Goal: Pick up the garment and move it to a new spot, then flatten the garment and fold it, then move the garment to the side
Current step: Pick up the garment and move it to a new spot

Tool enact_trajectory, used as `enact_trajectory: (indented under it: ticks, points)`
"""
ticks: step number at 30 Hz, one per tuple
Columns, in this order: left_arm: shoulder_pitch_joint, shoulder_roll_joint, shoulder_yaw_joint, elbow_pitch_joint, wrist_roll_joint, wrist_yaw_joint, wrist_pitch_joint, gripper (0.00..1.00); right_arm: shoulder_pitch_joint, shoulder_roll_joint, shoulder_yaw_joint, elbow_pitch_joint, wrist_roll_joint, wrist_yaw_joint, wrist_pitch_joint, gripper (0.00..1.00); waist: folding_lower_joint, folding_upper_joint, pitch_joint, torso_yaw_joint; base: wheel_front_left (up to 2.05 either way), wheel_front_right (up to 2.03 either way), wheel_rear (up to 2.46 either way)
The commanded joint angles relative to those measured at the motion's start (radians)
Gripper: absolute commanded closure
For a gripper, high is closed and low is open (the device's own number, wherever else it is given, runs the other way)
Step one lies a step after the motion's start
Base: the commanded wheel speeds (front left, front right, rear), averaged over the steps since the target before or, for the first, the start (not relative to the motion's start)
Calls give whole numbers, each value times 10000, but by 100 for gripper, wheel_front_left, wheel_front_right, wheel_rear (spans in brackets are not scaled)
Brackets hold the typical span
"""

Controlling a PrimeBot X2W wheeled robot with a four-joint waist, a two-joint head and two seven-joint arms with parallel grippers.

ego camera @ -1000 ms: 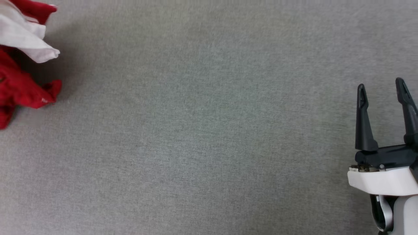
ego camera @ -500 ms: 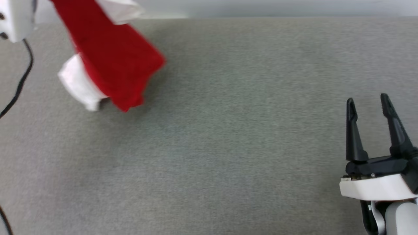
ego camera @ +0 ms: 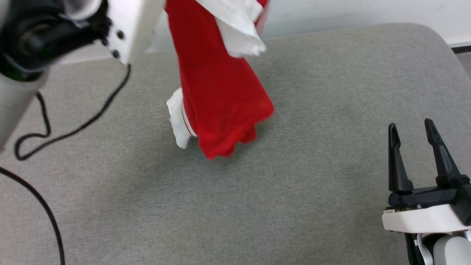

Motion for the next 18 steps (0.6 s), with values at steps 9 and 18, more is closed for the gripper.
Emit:
enact_trajectory:
  ticks: [9,18]
  points:
    - [1640,-839,-1534,408,-128,1,-1119,100,-317,9,-6,31,130,-3,-21,0,1,0,574,-231,0,0,0]
    - [3686,-2237,-4023,2006,-42,-1,-2859,100,-857,9,-45,45,105,-3,-21,0,1,0,1520,-434,0,0,0]
